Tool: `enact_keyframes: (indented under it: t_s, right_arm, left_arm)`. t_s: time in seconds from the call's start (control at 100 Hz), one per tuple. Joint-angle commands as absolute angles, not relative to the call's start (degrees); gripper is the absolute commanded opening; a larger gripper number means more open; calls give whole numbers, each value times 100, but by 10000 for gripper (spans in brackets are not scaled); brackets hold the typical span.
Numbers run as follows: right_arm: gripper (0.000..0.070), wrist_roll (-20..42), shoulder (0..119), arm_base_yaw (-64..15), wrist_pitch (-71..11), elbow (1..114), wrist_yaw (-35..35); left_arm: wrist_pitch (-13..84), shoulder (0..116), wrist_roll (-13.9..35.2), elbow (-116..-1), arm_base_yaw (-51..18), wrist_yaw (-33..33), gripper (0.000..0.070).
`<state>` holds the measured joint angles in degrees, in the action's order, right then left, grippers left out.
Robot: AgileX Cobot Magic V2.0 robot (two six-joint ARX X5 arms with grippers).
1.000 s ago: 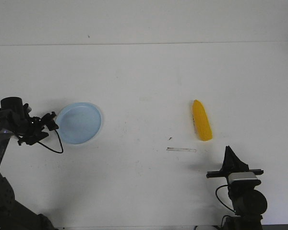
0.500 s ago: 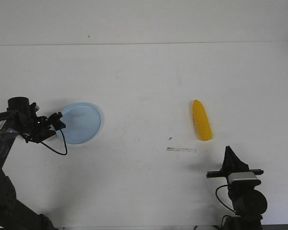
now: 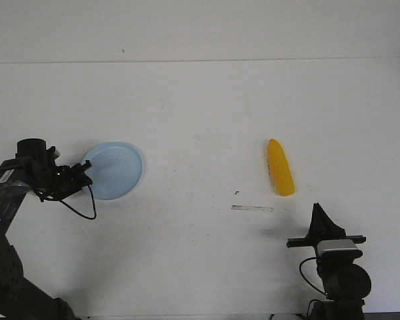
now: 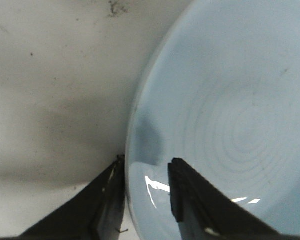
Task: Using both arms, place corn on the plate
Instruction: 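Push the blue plate with the left gripper toward the yellow corn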
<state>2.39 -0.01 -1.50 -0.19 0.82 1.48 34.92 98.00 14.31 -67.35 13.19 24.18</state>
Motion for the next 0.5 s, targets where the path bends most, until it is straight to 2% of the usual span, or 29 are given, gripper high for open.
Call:
enact_keyframes:
  t_s: [0.0,0.07,0.2,0.49]
  right_arm:
    - [17,274,8,-165,43,73,150]
    - [17,274,8,-165,43,73,150]
    - [17,274,8,-165,43,73,150]
    - [17,272,8,-165,43,73,150]
  left_arm:
    - [3463,9926,1358,-6731,1310,2432,157]
    - [3450,9926,1358,-6731,1310,2432,144]
    - [3457,9926,1358,-6731,1310,2432,0]
    - [3448,9863,1404,-6731,1225,2436,0]
